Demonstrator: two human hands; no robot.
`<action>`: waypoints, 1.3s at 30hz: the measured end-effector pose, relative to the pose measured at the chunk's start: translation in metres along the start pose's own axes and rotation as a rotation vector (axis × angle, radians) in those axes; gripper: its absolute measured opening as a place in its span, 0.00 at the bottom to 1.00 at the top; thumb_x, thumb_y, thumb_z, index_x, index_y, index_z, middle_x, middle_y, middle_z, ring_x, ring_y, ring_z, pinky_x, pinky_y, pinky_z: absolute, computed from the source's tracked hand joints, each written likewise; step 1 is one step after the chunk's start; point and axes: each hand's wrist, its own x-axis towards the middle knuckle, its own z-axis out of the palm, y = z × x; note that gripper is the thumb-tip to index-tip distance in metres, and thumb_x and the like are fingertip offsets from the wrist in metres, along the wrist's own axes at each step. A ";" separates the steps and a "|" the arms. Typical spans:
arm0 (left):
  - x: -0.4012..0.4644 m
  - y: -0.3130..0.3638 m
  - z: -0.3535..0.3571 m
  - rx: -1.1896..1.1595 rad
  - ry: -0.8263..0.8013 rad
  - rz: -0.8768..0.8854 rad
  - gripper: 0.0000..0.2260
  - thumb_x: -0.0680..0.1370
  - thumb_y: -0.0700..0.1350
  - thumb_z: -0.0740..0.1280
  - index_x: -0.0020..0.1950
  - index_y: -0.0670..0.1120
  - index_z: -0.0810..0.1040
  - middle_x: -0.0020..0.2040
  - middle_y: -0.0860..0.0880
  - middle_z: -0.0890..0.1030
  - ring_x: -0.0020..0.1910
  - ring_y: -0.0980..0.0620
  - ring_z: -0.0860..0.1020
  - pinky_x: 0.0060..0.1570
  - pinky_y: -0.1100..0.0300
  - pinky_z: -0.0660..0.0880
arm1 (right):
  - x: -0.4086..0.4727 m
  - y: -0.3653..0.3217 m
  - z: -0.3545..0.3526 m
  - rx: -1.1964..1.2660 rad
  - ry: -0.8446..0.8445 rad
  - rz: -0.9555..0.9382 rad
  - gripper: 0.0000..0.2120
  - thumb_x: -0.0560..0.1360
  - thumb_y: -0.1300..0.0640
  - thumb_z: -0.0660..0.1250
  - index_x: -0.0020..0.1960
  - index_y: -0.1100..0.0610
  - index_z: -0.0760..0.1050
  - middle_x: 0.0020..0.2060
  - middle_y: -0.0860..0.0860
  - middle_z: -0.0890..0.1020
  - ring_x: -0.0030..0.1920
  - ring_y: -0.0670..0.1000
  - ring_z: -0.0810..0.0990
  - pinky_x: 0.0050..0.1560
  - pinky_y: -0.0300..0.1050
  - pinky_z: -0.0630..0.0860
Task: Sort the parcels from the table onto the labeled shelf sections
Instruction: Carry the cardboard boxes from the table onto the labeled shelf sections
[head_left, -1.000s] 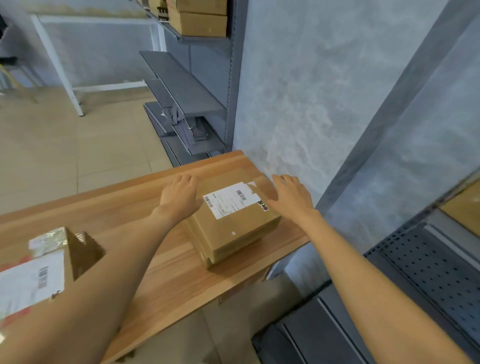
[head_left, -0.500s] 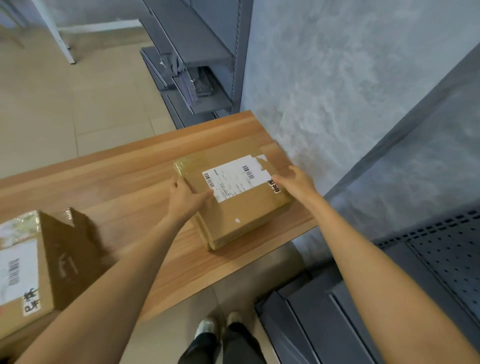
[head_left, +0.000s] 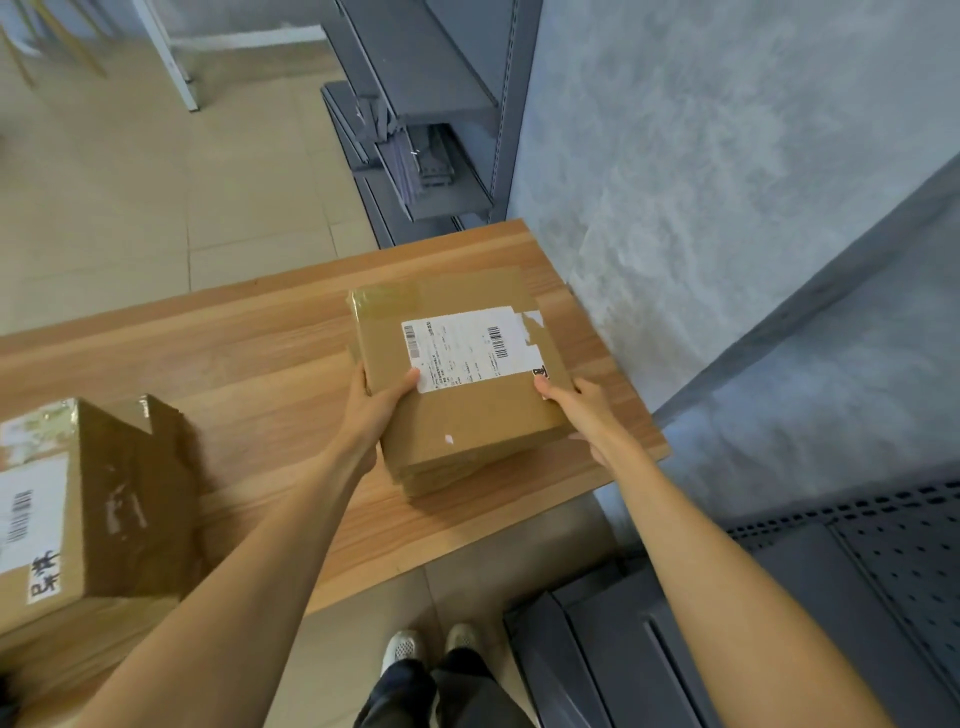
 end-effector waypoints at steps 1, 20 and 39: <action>-0.001 0.009 0.000 -0.010 -0.003 0.012 0.23 0.74 0.48 0.73 0.65 0.53 0.68 0.54 0.53 0.81 0.47 0.55 0.80 0.38 0.62 0.76 | -0.001 -0.001 0.001 0.005 0.000 0.000 0.13 0.74 0.46 0.71 0.54 0.52 0.77 0.50 0.46 0.81 0.48 0.45 0.78 0.48 0.45 0.73; -0.020 0.168 -0.070 0.462 -0.272 0.117 0.21 0.72 0.50 0.74 0.64 0.57 0.76 0.54 0.51 0.84 0.50 0.48 0.84 0.47 0.53 0.80 | -0.028 -0.090 0.004 0.346 -0.215 -0.162 0.26 0.72 0.39 0.70 0.65 0.51 0.73 0.33 0.48 0.80 0.30 0.50 0.79 0.32 0.47 0.76; -0.020 0.142 -0.064 0.047 0.221 0.145 0.51 0.69 0.68 0.67 0.80 0.46 0.44 0.79 0.47 0.54 0.76 0.43 0.57 0.72 0.41 0.55 | -0.023 -0.105 0.054 0.708 0.092 -0.099 0.33 0.67 0.43 0.76 0.64 0.47 0.62 0.53 0.54 0.82 0.49 0.59 0.84 0.42 0.65 0.81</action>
